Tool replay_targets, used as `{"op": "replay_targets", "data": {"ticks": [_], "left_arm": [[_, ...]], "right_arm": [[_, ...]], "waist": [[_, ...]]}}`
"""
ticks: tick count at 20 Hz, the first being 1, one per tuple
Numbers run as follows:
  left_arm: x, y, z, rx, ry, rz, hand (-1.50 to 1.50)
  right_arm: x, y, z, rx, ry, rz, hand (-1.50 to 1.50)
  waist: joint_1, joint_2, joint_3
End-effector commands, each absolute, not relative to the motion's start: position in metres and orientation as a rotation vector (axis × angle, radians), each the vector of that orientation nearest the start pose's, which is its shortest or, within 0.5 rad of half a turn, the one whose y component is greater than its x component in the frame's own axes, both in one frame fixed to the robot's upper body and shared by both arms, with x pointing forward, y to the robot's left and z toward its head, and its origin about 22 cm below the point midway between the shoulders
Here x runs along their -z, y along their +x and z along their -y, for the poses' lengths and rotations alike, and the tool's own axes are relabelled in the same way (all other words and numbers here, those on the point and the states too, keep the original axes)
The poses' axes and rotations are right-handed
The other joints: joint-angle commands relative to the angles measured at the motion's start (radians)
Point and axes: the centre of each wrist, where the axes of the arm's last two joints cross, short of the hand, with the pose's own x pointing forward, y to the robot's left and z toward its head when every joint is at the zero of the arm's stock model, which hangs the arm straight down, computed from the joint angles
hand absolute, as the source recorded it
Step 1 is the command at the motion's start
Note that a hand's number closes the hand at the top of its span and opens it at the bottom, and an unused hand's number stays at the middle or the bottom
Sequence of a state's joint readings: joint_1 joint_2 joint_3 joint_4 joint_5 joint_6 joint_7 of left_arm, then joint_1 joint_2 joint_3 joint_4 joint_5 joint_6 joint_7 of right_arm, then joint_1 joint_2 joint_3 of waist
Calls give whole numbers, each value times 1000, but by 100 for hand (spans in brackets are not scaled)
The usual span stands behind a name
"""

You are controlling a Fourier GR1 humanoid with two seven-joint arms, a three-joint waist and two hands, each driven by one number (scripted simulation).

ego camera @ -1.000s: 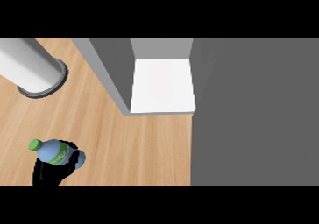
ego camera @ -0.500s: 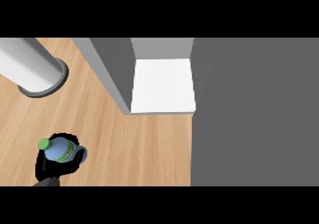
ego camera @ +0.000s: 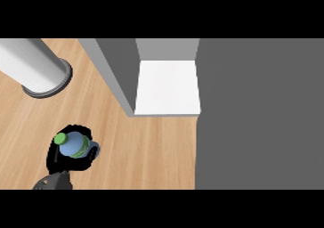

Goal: Pick up the bottled water, place it into the cabinet and close the cabinet

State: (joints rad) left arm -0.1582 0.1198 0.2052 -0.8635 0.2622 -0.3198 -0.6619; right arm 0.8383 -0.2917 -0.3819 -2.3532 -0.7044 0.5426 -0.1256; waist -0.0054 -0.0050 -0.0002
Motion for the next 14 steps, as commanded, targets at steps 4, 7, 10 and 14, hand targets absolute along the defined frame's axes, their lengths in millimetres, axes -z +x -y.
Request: {"op": "replay_targets", "data": {"ticks": [4, 7, 10, 14], "left_arm": [[70, 279, -235, -197, -256, 1742, 150], [65, 266, -217, -175, -292, 1745, 150], [43, 276, -201, -150, -254, 1766, 150], [11, 286, -156, -151, -229, 1777, 150]], "right_arm": [[-159, 35, 314, -125, 248, 1892, -150], [-155, 30, 315, -140, 223, 1898, -150], [-163, 35, 314, -137, 257, 1910, -150], [-153, 29, 335, -150, 246, 1888, -150]], "waist": [[1, 0, 0], [-5, -2, 0], [-1, 0, -1], [-17, -2, 0]]}}
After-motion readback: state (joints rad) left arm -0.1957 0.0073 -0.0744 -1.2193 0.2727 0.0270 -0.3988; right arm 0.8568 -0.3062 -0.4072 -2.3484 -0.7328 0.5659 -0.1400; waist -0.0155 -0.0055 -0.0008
